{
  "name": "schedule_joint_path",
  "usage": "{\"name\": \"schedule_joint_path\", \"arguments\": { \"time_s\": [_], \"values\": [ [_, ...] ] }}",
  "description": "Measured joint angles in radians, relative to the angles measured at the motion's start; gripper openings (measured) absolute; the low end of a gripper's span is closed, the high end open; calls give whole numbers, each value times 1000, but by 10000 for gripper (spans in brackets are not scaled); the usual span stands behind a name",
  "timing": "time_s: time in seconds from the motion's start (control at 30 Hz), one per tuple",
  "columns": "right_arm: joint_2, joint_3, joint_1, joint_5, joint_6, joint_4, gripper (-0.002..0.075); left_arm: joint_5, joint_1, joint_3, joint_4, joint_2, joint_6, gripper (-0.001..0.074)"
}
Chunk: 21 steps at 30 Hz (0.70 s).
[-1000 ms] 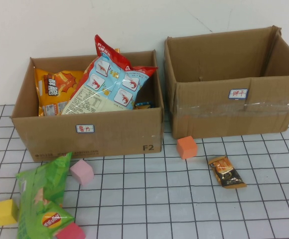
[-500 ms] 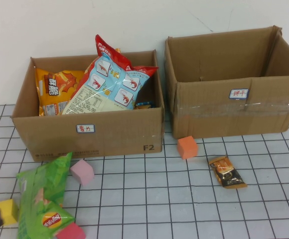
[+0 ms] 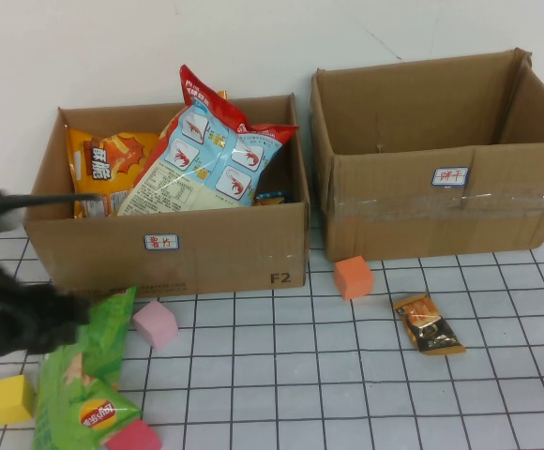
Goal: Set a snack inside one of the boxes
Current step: Pick up the potato chip
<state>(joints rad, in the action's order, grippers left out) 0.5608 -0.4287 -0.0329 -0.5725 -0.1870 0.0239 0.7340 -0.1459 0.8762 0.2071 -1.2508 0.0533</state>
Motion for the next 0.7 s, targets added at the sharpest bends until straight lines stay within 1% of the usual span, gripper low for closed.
{"name": "schedule_joint_path", "arguments": {
  "time_s": [0.07,0.17,0.3,0.37,0.5,0.6,0.7],
  "values": [
    [0,7,0,20,0,0,-1,4,-44,35,-41,-61,15,386],
    [0,25,0,27,0,0,-1,11,-108,67,-148,-145,107,423],
    [0,27,0,35,0,0,-1,42,-184,92,-360,-253,279,435],
    [0,27,0,37,0,0,-1,56,-205,98,-448,-303,359,437],
    [0,27,0,39,0,0,-1,59,-217,104,-495,-375,407,435],
    [0,27,0,41,0,0,-1,59,-216,104,-495,-411,404,387],
    [0,27,0,41,0,0,-1,61,-219,111,-495,-416,406,276]
  ]
}}
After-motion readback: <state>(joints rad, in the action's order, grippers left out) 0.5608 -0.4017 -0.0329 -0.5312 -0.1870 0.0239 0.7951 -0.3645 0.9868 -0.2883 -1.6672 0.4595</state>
